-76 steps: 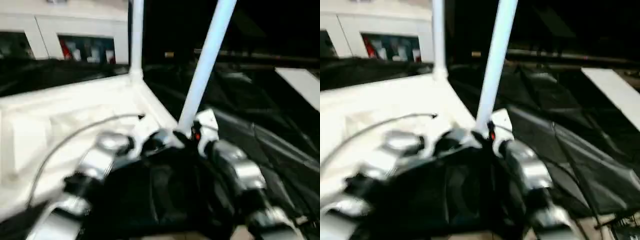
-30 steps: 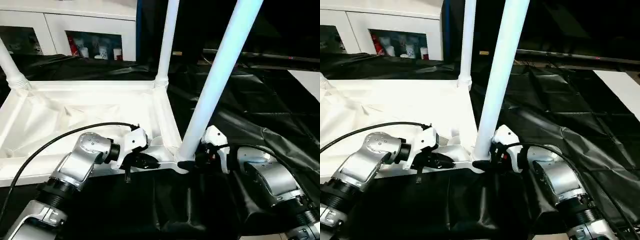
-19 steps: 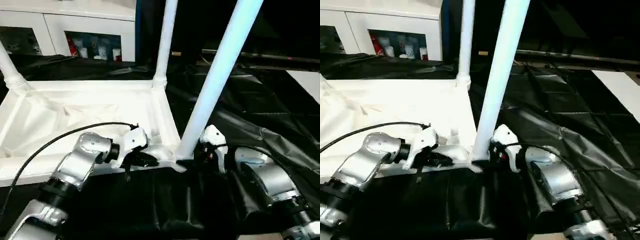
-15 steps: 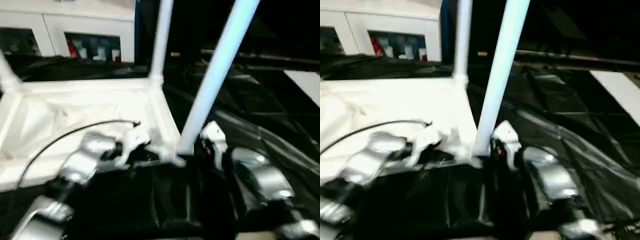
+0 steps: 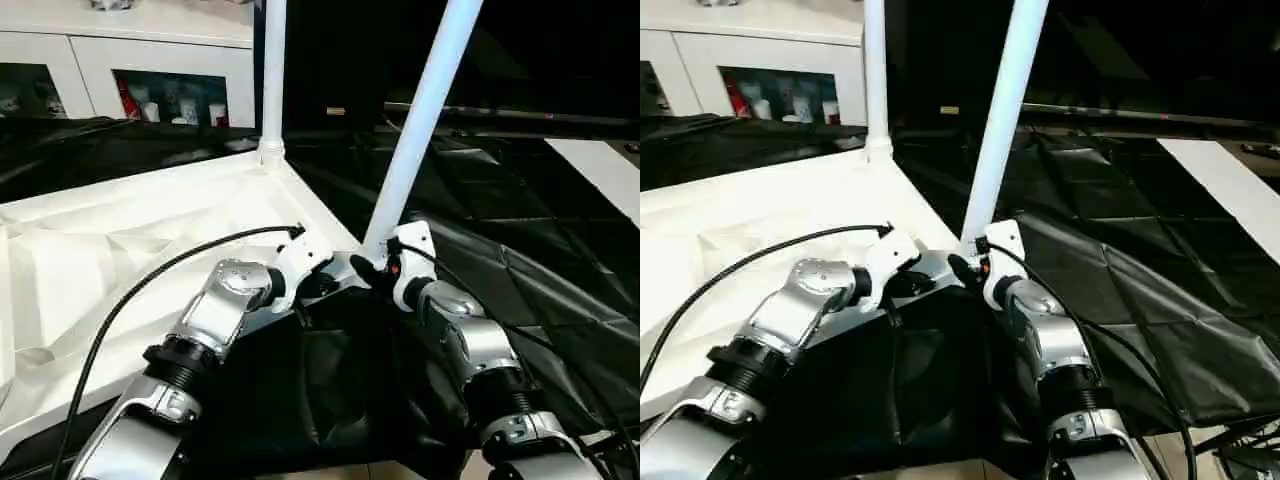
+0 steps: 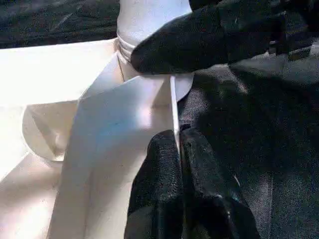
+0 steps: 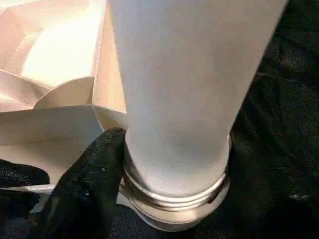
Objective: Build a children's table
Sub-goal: Rotate leg to tighten
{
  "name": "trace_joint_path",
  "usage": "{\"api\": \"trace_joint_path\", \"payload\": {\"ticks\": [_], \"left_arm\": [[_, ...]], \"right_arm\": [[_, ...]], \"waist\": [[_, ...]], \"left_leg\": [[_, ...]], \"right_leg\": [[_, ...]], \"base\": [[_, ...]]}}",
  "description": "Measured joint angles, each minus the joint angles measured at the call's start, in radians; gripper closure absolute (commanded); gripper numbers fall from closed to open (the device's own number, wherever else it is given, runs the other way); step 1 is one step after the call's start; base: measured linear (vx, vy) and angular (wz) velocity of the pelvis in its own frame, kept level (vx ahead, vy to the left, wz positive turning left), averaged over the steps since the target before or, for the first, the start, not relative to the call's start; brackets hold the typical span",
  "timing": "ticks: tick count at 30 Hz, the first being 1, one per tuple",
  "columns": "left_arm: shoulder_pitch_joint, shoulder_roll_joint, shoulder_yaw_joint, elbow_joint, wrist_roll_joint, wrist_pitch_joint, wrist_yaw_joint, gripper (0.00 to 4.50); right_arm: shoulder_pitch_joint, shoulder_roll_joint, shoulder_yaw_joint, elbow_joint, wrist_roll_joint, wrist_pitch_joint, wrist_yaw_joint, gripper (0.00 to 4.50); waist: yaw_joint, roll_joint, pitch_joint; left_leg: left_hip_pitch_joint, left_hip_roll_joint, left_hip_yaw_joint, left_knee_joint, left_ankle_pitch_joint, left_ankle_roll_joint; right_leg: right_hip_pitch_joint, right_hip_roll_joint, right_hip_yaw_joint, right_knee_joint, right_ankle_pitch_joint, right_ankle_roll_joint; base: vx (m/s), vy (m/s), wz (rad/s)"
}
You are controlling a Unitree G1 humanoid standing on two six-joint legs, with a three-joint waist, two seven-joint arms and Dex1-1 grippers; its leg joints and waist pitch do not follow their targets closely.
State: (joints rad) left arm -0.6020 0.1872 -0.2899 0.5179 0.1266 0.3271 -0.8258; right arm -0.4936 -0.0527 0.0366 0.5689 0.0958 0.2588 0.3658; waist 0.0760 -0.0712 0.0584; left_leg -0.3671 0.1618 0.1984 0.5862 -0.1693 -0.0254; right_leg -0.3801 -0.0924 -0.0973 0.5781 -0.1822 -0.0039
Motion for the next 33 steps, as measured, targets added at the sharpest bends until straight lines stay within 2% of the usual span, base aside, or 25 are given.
{"api": "trace_joint_path", "payload": {"ticks": [6, 10, 13, 22, 26, 28, 33], "left_arm": [[0.011, 0.017, -0.003, -0.027, -0.006, -0.009, -0.05, 4.5], [0.051, 0.091, -0.03, -0.093, -0.038, -0.062, -0.182, 4.5], [0.072, 0.125, -0.036, -0.131, -0.063, -0.072, -0.276, 4.5], [0.108, 0.2, -0.042, -0.192, -0.116, -0.083, -0.397, 4.5], [0.115, 0.211, -0.041, -0.198, -0.119, -0.09, -0.414, 4.5], [0.117, 0.213, -0.041, -0.2, -0.121, -0.09, -0.416, 4.5], [0.12, 0.221, -0.041, -0.203, -0.129, -0.09, -0.416, 4.5]], "right_arm": [[0.037, -0.068, 0.015, -0.049, 0.012, -0.009, 0.145, 0.37], [0.085, -0.177, 0.055, -0.139, 0.043, -0.011, 0.324, 0.06], [0.11, -0.256, 0.065, -0.206, 0.063, -0.012, 0.444, 0.06], [0.156, -0.386, 0.115, -0.344, 0.109, -0.004, 0.674, 0.06], [0.159, -0.387, 0.134, -0.348, 0.106, -0.009, 0.702, 0.06], [0.158, -0.382, 0.137, -0.346, 0.105, -0.011, 0.703, 0.4], [0.148, -0.376, 0.156, -0.315, 0.097, -0.03, 0.702, 0.69]], "waist": [[0.011, -0.001, 0.001], [0.024, -0.001, 0.001], [0.038, -0.001, 0.001], [0.041, -0.004, 0.001], [0.038, -0.006, 0.0], [0.038, -0.006, 0.0], [0.036, -0.006, 0.0]], "left_leg": [[-0.002, 0.0, 0.001, -0.003, 0.0, 0.0], [-0.001, 0.0, 0.002, -0.008, 0.0, 0.0], [-0.001, 0.001, 0.005, -0.008, 0.0, 0.0], [-0.002, 0.002, 0.005, -0.01, 0.0, 0.0], [-0.001, 0.002, 0.005, -0.009, 0.0, 0.0], [-0.001, 0.002, 0.005, -0.009, 0.0, 0.0], [-0.001, 0.003, 0.005, -0.009, 0.0, 0.0]], "right_leg": [[-0.001, 0.0, 0.001, 0.001, 0.0, 0.0], [-0.001, 0.0, 0.001, 0.004, 0.006, -0.001], [-0.003, 0.0, 0.004, 0.015, 0.006, -0.001], [-0.003, 0.0, 0.003, 0.018, -0.001, -0.003], [-0.003, 0.0, 0.003, 0.018, -0.001, -0.002], [-0.003, 0.0, 0.003, 0.018, -0.002, -0.001], [-0.003, 0.0, 0.003, 0.018, -0.002, 0.0]], "base": [[0.0, 0.0, 0.0], [0.0, 0.0, 0.0], [0.0, 0.0, 0.0], [0.0, 0.0, 0.0], [0.0, 0.0, 0.0], [0.0, 0.0, 0.0], [0.0, 0.0, 0.0]]}}
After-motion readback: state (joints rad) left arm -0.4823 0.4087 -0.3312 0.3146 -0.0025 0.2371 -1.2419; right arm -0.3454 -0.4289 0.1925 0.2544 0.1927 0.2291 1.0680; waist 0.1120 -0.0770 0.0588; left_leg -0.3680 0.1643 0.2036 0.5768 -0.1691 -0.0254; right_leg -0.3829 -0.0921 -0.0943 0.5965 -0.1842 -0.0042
